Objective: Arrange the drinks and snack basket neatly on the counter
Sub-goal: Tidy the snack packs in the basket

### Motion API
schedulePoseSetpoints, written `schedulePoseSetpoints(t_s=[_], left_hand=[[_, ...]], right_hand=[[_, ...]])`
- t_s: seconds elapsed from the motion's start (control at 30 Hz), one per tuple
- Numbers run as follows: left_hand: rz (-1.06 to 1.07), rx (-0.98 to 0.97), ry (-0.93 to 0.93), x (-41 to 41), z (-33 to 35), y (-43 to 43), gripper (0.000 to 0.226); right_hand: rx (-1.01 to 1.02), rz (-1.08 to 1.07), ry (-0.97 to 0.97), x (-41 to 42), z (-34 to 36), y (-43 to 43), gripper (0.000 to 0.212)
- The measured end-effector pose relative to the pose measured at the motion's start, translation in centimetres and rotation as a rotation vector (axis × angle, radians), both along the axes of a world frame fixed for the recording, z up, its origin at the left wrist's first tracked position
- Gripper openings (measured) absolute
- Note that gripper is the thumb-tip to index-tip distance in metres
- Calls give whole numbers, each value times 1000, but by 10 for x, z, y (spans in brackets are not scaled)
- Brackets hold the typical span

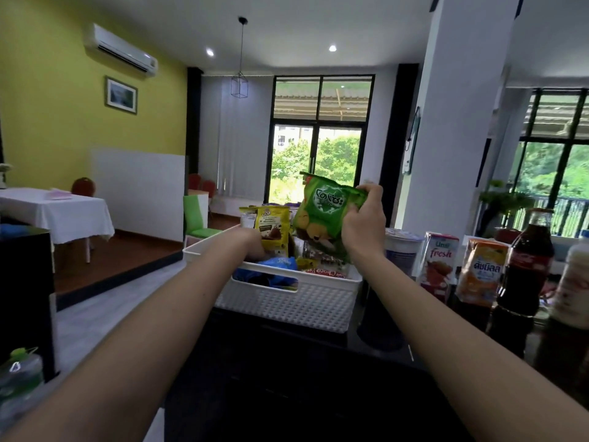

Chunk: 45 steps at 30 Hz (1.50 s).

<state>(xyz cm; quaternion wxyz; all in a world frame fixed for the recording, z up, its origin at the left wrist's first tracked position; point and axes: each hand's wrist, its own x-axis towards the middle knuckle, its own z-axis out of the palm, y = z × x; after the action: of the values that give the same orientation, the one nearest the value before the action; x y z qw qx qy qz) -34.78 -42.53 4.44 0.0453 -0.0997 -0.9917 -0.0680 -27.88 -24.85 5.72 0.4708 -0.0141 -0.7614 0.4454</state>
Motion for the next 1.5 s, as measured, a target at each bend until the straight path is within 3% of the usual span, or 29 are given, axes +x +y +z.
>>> schedulePoseSetpoints(t_s=[0.13,0.23,0.4,0.57,0.63,0.7,0.8,1.03,1.2,1.3,1.43,1.5], left_hand=[[-7,185,173,-7,0,-3,29],[-54,293,304,-6,3,-3,33],[-144,327,361,-4,2,-1,53],[-131,202,225,-13,-3,0,57],[-104,195,220,-15,-4,0,56],[-85,161,175,-15,-3,-1,57],[-95,100,81,-13,-2,0,54],[-93,219,200,-11,-3,-2,42],[-59,302,248,-2,0,-2,37],[-57,360,316,6,3,-3,33],[-98,225,304,6,12,-16,30],[-114,51,96,4,16,-25,30]], right_hand=[[61,100,-185,-5,-3,1,32],[210,123,-333,-13,-5,-2,40],[298,-10,-352,-19,-5,3,36],[431,-248,-608,-22,-10,-3,51],[691,-338,-507,-15,-3,-9,57],[977,-247,-354,-12,-3,-13,49],[1132,-136,-560,-17,-8,-16,42],[1100,-202,-903,-18,-8,-6,73],[1062,-152,-821,-18,-9,-7,61],[1045,-135,-660,-13,-5,-13,47],[1025,-119,-533,-2,2,-21,38],[998,-40,-539,5,8,-25,32]])
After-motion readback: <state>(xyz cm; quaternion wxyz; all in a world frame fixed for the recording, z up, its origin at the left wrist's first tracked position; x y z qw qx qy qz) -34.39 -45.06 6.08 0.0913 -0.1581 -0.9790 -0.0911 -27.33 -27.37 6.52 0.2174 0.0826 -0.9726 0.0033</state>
